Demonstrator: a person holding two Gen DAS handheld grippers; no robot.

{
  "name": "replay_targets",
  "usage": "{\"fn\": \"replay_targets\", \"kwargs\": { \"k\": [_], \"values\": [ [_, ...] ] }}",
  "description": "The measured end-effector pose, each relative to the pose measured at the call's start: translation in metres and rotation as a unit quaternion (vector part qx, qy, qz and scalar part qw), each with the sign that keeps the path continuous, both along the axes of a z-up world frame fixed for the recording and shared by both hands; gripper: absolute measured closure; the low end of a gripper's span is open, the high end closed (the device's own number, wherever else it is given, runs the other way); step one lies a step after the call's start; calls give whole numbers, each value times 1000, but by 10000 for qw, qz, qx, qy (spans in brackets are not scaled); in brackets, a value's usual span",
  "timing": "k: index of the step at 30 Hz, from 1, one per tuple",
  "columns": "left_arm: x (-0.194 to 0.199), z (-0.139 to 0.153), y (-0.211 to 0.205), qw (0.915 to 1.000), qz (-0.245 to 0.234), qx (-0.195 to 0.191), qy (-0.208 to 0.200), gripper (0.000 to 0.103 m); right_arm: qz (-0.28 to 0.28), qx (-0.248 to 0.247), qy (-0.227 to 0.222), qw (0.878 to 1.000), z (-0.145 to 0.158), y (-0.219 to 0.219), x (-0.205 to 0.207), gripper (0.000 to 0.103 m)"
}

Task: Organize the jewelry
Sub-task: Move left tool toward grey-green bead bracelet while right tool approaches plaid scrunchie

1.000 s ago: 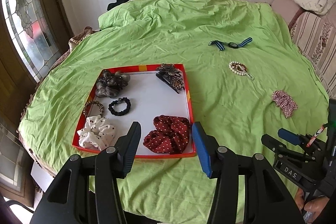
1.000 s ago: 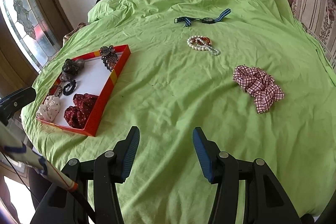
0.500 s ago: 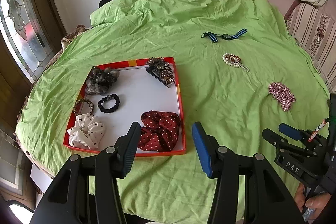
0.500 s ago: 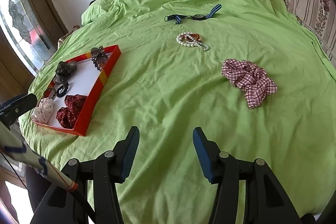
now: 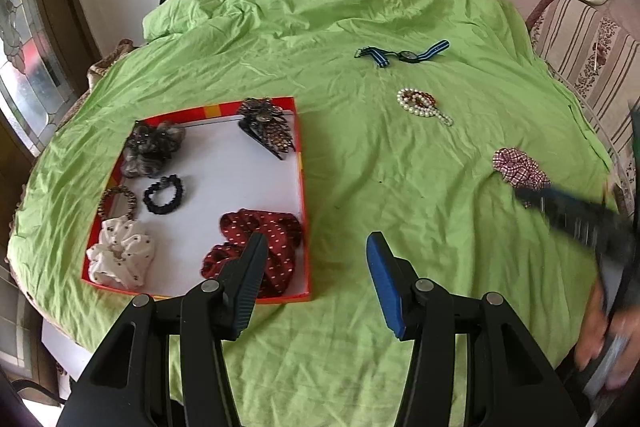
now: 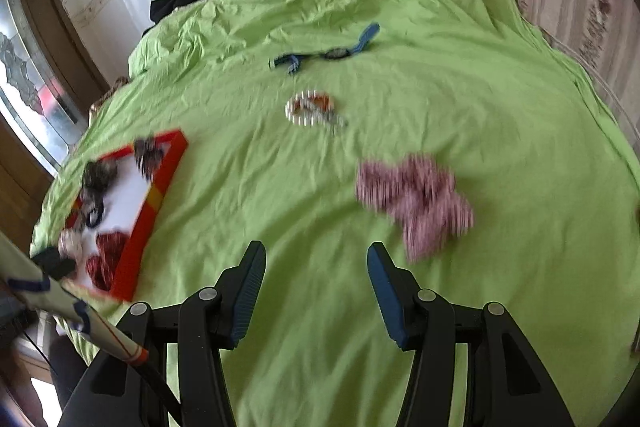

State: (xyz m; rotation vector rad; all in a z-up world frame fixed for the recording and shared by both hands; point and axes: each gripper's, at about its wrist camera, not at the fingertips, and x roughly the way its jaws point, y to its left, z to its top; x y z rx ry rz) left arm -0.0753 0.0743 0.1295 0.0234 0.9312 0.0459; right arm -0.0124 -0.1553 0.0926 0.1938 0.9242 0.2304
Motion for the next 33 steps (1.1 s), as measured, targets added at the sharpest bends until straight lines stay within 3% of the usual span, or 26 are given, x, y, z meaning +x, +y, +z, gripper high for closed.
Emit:
{"fn": "replay_targets", "kwargs": {
  "k": [4,9,15,16,17,21,26,30,31,32,33],
  "values": [
    [8,-8,-1,9999,-44,-96,66,53,131,200,268,9994,4,-6,65,46],
    [17,-19,2,9996,-119,-188,174,53,282,-275,697,9968,-21,12,153,47],
    [28,-30,7,9992,-193,-227,256,52,178,-176,969,9950,-55,33,211,47],
    [29,-32,7,9991,-202,-233,274,52,137,-133,1038,9944,-61,35,216,53],
    [30,-34,8,9991,-204,-239,297,52,106,-101,1097,9939,-66,36,218,78],
    [31,-39,15,9989,-114,-295,342,52,140,548,1288,9901,-67,30,205,97],
    [28,-38,26,9982,23,-470,375,53,882,1528,1521,9725,-49,37,140,97],
    [21,-34,25,9980,50,-522,357,53,1317,1508,1535,9677,-41,40,82,96],
    [20,-33,23,9976,17,-576,373,53,1256,1318,1436,9728,-37,34,69,89],
    [20,-32,21,9974,-9,-607,381,53,1190,1139,1311,9776,-34,29,60,73],
    [20,-31,18,9973,-46,-629,388,53,1070,941,1106,9836,-27,20,48,64]
  ]
}}
